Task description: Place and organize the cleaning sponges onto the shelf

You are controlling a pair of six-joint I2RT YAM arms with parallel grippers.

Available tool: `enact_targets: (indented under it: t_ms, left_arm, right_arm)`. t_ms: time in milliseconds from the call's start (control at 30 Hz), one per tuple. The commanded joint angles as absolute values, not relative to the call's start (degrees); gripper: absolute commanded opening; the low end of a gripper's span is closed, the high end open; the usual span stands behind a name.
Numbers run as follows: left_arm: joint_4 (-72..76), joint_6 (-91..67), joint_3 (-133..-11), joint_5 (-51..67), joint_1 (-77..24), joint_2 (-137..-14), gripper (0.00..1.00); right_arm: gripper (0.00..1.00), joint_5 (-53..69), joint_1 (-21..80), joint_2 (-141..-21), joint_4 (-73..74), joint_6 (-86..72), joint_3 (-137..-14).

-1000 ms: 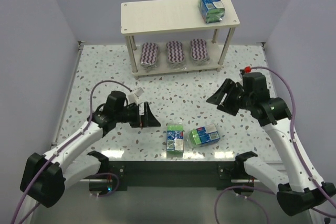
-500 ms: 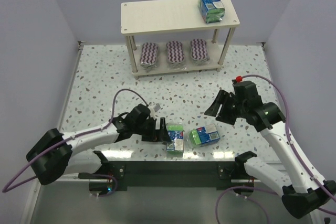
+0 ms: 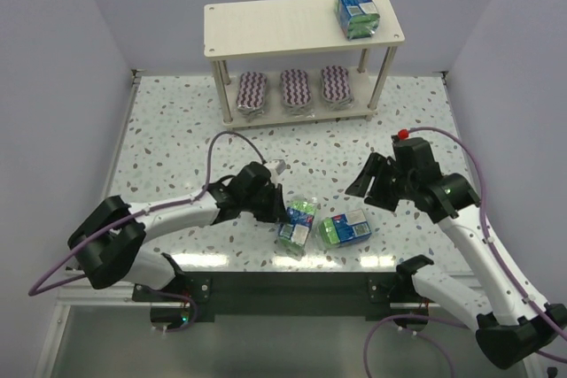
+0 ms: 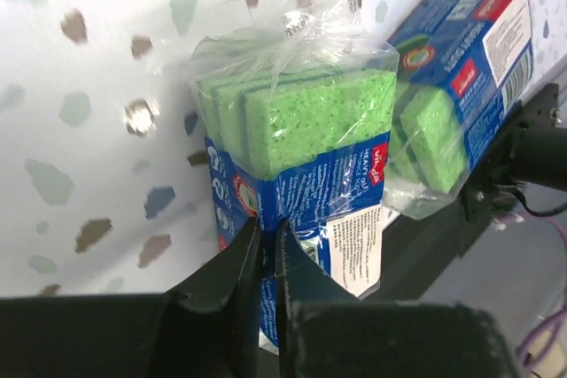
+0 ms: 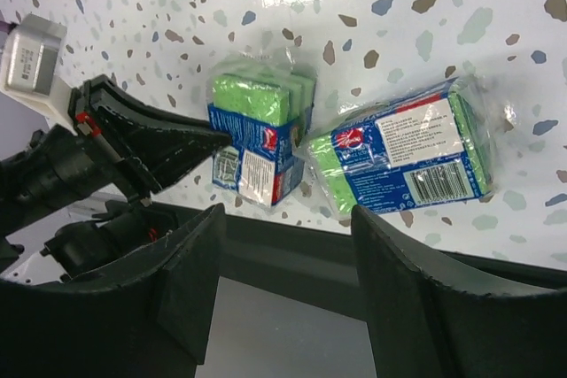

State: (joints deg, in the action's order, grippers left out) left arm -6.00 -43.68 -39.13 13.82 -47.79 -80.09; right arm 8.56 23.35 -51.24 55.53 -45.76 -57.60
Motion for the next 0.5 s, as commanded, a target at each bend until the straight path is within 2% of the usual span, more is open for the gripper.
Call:
enact_targets:
  t_ms: [0,133,200,233,267,300,400,467]
  left_arm:
    - [-7.2,-35.3,-45.6,9.7,-45.9,-82.0,0.07]
    - [-8.3,-27.4,-52.7,12.0,-39.7,-87.3,0.01]
    - [-7.7,-25.1,-55.9,13.6,-36.9,-89.6,0.04]
    - [-7.2,-24.3,-57.0,15.1,-36.4,-90.4,0.11]
    - [-7.8,-23.4,-58.4,15.9,-36.0,-92.5,0.24]
    - [-8.8,-22.5,-61.6,16.6,-35.5,-93.9,0.47]
    - [-14.1,-19.6,-65.3,18.4,-35.3,-97.0,0.66]
    - [-16.4,-20.1,-65.1,16.0,-35.4,-95.7,0.70]
  right_arm:
    - [0.62,8.7,23.6,-51.5,52.9,-45.1,-57.2]
    - [0.62,9.1,23.6,-52.8,50.8,-45.1,-57.0]
    - [0.61,9.0,23.6,-53.5,49.9,-44.9,-57.0]
    - [0.62,9.0,23.6,-53.6,49.7,-44.9,-57.0]
    - [0.61,9.0,23.6,-53.8,49.3,-44.9,-57.0]
    - [0.62,8.9,23.6,-54.1,48.8,-45.0,-56.9]
    - [0.62,8.8,23.6,-54.3,48.2,-45.0,-56.8]
    - [0.62,8.6,23.6,-54.5,48.1,-44.9,-56.8]
